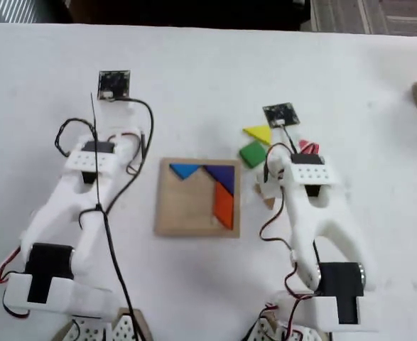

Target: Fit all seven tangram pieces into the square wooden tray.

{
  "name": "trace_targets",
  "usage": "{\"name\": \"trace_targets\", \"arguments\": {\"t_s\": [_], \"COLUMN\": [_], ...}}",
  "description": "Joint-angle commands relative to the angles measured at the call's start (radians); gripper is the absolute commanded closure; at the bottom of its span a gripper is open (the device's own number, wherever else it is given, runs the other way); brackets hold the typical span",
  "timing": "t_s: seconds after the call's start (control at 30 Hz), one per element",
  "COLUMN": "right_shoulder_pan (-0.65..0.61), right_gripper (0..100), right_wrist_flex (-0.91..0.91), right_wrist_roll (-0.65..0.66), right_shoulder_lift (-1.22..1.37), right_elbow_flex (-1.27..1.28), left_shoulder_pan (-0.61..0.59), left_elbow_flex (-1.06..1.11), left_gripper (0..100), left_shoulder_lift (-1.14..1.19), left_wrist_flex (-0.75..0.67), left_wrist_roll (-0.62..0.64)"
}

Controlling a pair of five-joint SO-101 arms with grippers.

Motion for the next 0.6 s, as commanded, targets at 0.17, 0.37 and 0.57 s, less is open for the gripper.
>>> {"name": "trace_targets", "arguments": {"t_s": [0.17,0.37,0.57], "right_shoulder_pan": [-0.081,-0.081,-0.068], "right_gripper": [77.0,80.0,80.0], "right_wrist_flex": [0.048,0.050,0.173], "right_wrist_roll": [0.166,0.230,0.284], "right_shoulder_lift": [-0.042,0.064,0.202], "right_elbow_flex": [-0.003,-0.035,-0.190], "left_shoulder_pan": [-0.005,-0.004,-0.004], "left_elbow_flex": [-0.015,-0.015,-0.015], "left_gripper": [98,98,98], "left_shoulder_lift": [-0.004,-0.004,-0.004], "left_wrist_flex": [-0.023,-0.023,-0.023], "left_wrist_roll": [-0.009,-0.009,-0.009]}}
